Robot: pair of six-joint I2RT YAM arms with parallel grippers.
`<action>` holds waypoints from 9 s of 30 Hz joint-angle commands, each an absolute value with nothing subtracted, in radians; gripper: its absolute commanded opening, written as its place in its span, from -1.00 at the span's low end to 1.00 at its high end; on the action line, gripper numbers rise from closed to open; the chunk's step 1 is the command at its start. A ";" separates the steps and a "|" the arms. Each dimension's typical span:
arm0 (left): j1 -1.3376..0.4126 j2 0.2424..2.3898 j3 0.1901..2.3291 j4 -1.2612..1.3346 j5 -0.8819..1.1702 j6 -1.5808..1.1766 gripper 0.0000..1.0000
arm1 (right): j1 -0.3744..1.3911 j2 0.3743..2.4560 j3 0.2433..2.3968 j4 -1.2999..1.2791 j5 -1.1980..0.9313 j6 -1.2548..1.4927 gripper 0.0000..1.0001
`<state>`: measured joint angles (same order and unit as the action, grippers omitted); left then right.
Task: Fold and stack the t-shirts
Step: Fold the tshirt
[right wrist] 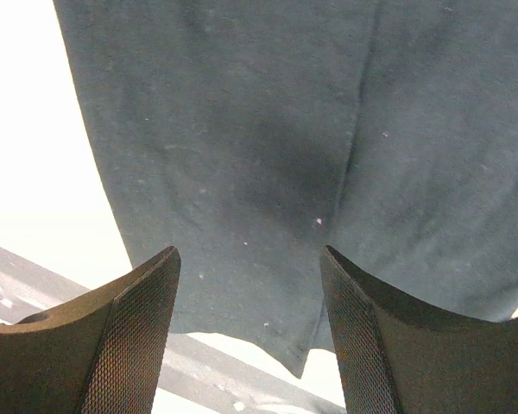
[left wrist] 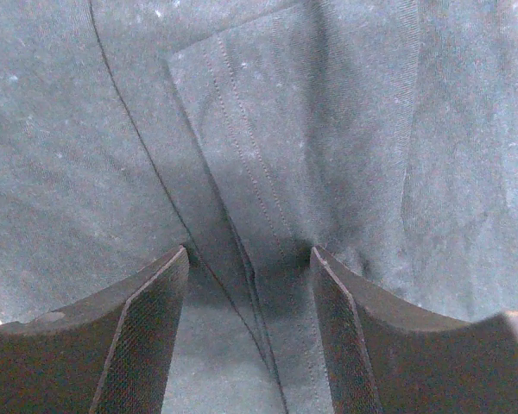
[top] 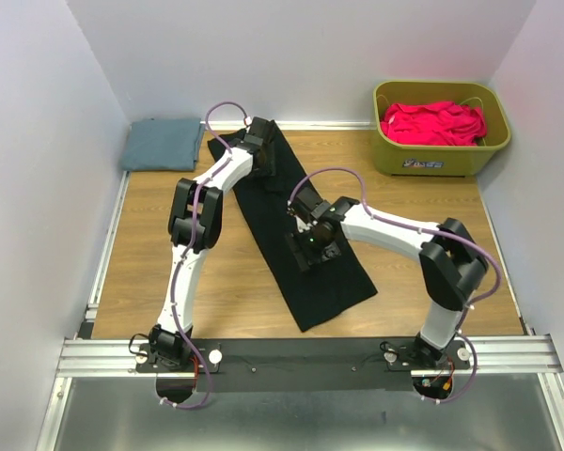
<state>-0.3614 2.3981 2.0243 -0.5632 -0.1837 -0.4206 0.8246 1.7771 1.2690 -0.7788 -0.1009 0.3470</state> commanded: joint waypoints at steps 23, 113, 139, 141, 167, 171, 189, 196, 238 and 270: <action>-0.331 2.500 2.152 -0.537 -0.123 -0.212 0.36 | 0.928 2.166 1.540 -0.749 -0.477 0.291 0.36; -1.006 1.336 0.655 -0.756 -0.015 -1.239 0.06 | 0.839 1.442 0.755 -0.540 -0.207 0.578 -0.10; -1.009 1.364 0.592 -0.730 0.031 -1.241 -1.00 | 0.824 1.401 0.699 -0.597 -0.201 0.540 -0.85; -1.009 1.362 0.595 -0.735 0.034 -1.241 -1.00 | 0.816 1.397 0.704 -0.612 -0.209 0.534 -0.85; -1.143 1.266 0.630 -0.839 0.150 -1.316 -1.00 | 0.785 1.338 0.675 -0.750 -0.345 0.502 -0.99; -1.112 1.210 0.663 -0.864 0.126 -1.313 -1.00 | 0.785 1.324 0.759 -0.810 -0.244 0.500 -0.99; -0.549 1.301 0.893 -0.652 -0.237 -0.855 -1.00 | 0.584 1.742 1.386 -0.773 -0.109 0.292 -0.99; -0.465 1.388 0.957 -0.523 -0.296 -0.732 -1.00 | 0.560 1.848 1.471 -0.716 -0.078 0.276 -0.99; -0.308 1.698 1.103 -0.239 -0.351 -0.545 -0.14 | 0.500 2.145 1.758 -0.555 0.014 0.273 -0.64; -0.580 1.559 0.730 -0.127 -0.164 -0.742 -0.33 | 0.615 2.072 1.448 -0.155 -0.261 0.368 -0.17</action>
